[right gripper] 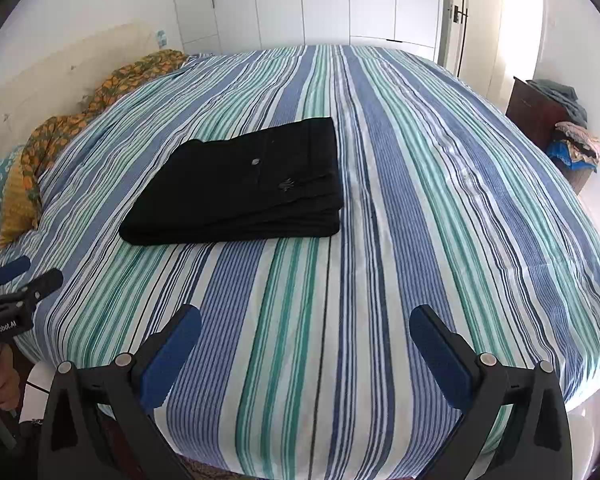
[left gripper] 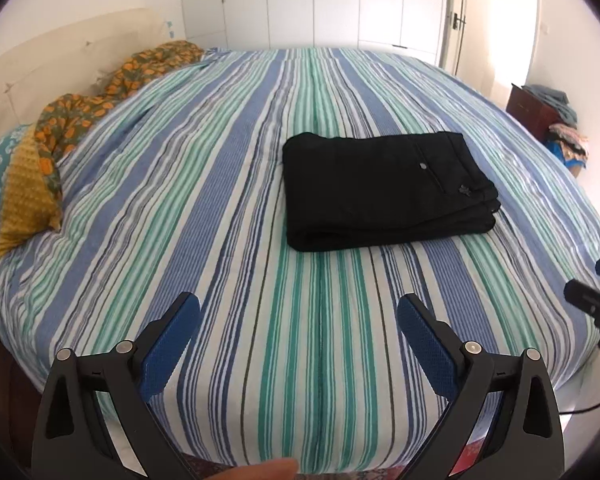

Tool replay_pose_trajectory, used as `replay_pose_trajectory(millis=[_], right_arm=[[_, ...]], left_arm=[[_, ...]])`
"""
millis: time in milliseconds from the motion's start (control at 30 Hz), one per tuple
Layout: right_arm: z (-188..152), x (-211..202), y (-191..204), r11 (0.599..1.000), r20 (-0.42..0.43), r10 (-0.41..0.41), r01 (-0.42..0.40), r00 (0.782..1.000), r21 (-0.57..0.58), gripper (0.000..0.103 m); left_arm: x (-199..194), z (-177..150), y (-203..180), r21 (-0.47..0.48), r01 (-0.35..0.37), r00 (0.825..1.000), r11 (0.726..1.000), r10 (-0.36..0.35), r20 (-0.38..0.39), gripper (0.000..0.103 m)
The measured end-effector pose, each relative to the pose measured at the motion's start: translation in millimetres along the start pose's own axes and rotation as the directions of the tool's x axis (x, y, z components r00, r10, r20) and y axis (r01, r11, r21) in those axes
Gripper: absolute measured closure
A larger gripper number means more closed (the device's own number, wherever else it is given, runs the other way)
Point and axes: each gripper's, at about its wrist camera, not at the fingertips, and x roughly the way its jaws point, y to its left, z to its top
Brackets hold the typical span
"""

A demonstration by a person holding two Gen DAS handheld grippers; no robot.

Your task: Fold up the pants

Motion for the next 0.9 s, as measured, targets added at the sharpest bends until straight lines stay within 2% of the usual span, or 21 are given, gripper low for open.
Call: replay_pose_trajectory(millis=[133, 233, 400, 900], right_arm=[[-6, -12, 19, 0.999, 0.001, -0.022, 0.022, 1.0, -0.032, 0.0], [-7, -26, 22, 1.0, 0.029, -0.025, 0.026, 0.999, -0.017, 0.0], [-10, -36, 25, 0.997, 0.068, -0.065, 0.067, 0.996, -0.026, 0.0], [-26, -24, 29, 0.996, 0.019, -0.065, 0.066, 0.998, -0.058, 0.0]], left_arm=[[-10, 3, 6, -0.027, 0.001, 1.0, 1.0, -0.001, -0.002, 0.003], [-16, 1, 7, -0.022, -0.025, 1.0, 0.999, 0.025, 0.0, 0.002], [-17, -3, 7, -0.03, -0.022, 1.0, 0.999, 0.022, 0.001, 0.002], [-17, -12, 5, -0.023, -0.029, 1.0, 0.999, 0.029, 0.0, 0.002]])
